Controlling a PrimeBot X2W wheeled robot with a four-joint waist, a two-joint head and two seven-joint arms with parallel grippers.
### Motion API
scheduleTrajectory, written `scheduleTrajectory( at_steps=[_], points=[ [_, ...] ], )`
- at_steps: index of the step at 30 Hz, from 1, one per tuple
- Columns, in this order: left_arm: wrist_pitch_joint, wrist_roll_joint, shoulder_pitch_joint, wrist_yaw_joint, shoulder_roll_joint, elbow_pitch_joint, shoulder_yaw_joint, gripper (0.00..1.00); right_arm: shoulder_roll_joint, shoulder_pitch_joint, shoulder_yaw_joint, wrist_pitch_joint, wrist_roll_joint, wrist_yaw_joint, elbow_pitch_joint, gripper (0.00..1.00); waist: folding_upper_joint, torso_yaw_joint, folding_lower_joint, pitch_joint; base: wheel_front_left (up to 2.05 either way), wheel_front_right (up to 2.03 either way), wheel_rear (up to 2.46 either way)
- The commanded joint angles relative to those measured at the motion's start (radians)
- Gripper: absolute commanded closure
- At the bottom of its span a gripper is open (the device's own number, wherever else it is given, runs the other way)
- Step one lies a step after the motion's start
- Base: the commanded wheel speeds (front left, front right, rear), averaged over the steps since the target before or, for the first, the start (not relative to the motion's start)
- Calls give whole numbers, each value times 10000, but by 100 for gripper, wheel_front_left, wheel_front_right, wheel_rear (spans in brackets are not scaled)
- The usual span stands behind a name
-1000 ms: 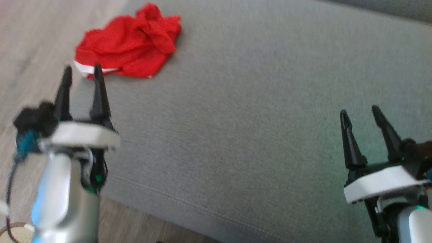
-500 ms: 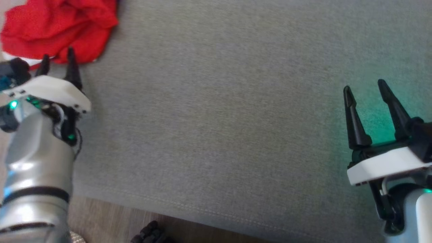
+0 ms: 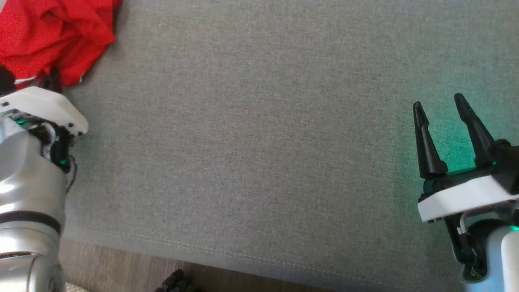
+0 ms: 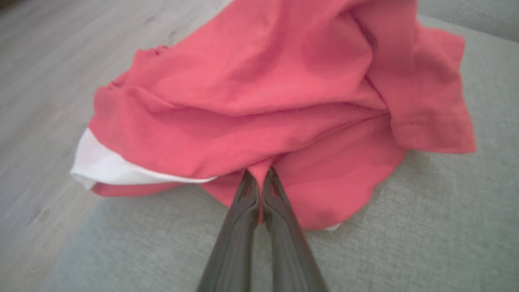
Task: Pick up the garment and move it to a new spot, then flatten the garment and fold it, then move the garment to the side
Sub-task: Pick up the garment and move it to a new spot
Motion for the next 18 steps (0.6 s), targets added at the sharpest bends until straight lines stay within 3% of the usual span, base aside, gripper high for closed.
scheduleTrajectory(
  at_steps=[1, 4, 8, 18],
  points=[
    [-211, 138, -25, 21, 848, -229, 84, 100, -6, 6, 253, -68, 101, -9, -308, 0, 0, 54, -1, -165, 0, 0, 0],
    [-390, 263, -84, 28, 1027, -757, 16, 100, 27, 31, 226, -166, 170, -9, -196, 0, 0, 142, -1, -480, 0, 0, 0],
    [-413, 416, 418, 182, 1131, -3322, 401, 100, 103, 63, 140, -409, 314, -9, 81, 0, 0, 258, -1, -1193, 0, 0, 0],
    [-416, 815, 2567, 127, 689, -7672, 1108, 100, 232, 241, 0, -980, 692, -9, 670, 0, 0, 19, -1, -2724, 0, 0, 0]
  ],
)
